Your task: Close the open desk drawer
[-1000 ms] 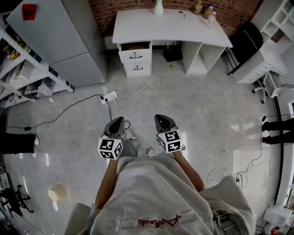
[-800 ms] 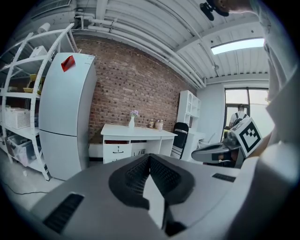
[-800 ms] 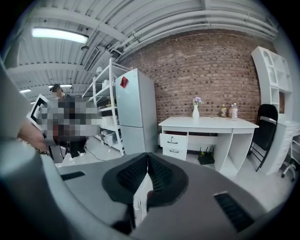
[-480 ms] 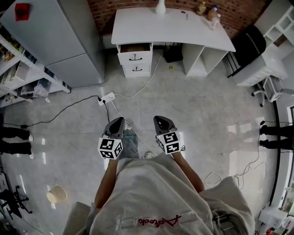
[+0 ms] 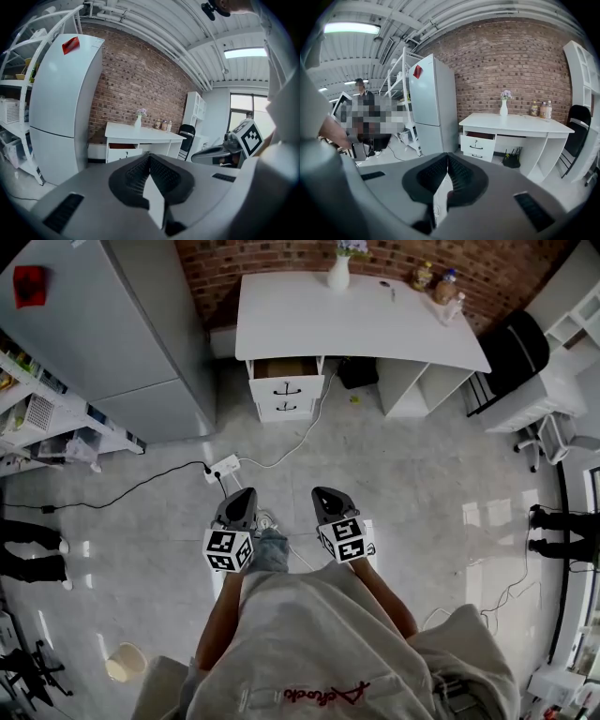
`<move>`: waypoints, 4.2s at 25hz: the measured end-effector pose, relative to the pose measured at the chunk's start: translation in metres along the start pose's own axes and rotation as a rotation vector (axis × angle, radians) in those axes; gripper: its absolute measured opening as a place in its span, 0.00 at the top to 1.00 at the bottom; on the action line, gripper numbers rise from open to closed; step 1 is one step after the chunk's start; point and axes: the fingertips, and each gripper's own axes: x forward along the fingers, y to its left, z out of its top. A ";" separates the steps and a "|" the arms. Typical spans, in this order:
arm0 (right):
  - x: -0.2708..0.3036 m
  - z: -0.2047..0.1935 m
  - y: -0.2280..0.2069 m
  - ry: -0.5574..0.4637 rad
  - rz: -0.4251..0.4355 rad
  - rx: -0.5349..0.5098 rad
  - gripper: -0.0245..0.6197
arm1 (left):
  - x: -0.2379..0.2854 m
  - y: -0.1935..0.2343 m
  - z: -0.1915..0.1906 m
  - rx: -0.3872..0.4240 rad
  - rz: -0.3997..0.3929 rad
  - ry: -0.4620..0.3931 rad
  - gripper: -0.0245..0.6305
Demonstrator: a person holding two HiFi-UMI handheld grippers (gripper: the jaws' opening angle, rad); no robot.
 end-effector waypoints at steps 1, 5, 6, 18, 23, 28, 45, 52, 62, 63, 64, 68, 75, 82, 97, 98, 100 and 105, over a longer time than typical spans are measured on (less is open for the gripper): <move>0.009 0.007 -0.001 0.004 -0.001 -0.001 0.94 | 0.006 0.009 0.006 0.001 -0.003 -0.001 0.94; 0.052 0.039 -0.008 0.011 -0.008 -0.004 0.94 | 0.030 0.045 0.031 -0.003 -0.015 -0.006 0.94; 0.063 0.047 -0.009 0.013 -0.007 -0.008 0.94 | 0.036 0.055 0.036 -0.004 -0.017 -0.008 0.94; 0.174 0.084 -0.016 0.078 -0.017 0.007 0.94 | 0.097 0.145 0.047 -0.042 -0.066 0.032 0.94; 0.196 0.086 -0.026 0.097 -0.037 0.032 0.94 | 0.115 0.161 0.039 -0.050 -0.100 0.070 0.94; 0.199 0.075 -0.041 0.115 -0.047 0.067 0.94 | 0.118 0.149 0.023 -0.064 -0.111 0.120 0.94; 0.274 0.029 -0.129 0.120 -0.048 0.178 0.94 | 0.190 0.123 -0.013 -0.055 -0.093 0.180 0.94; 0.292 -0.019 -0.144 0.155 -0.072 0.199 0.94 | 0.211 0.136 -0.053 -0.033 -0.089 0.221 0.94; 0.305 -0.078 -0.140 0.158 -0.080 0.400 0.94 | 0.215 0.155 -0.103 -0.065 -0.072 0.262 0.94; 0.305 -0.075 -0.142 0.107 -0.058 0.529 0.93 | 0.215 0.155 -0.104 -0.067 -0.072 0.263 0.94; 0.306 -0.070 -0.144 0.034 -0.015 0.709 0.93 | 0.216 0.155 -0.105 -0.068 -0.073 0.263 0.94; 0.312 -0.052 -0.161 -0.324 0.194 1.380 0.59 | 0.216 0.152 -0.108 -0.050 -0.088 0.270 0.94; 0.360 -0.105 -0.206 -0.376 0.055 1.642 0.61 | 0.220 0.144 -0.112 -0.055 -0.100 0.284 0.94; 0.432 -0.092 -0.227 -0.305 0.082 1.604 0.66 | 0.222 0.149 -0.119 -0.072 -0.094 0.303 0.94; 0.460 -0.072 -0.254 -0.406 0.105 1.609 0.90 | 0.220 0.163 -0.134 -0.098 -0.075 0.335 0.94; 0.460 -0.071 -0.254 -0.406 0.099 1.607 0.90 | 0.219 0.163 -0.134 -0.099 -0.073 0.336 0.94; 0.460 -0.071 -0.254 -0.401 0.090 1.609 0.90 | 0.218 0.164 -0.134 -0.101 -0.070 0.337 0.94; 0.462 -0.071 -0.255 -0.375 0.096 1.598 0.90 | 0.223 0.163 -0.131 -0.106 -0.072 0.328 0.94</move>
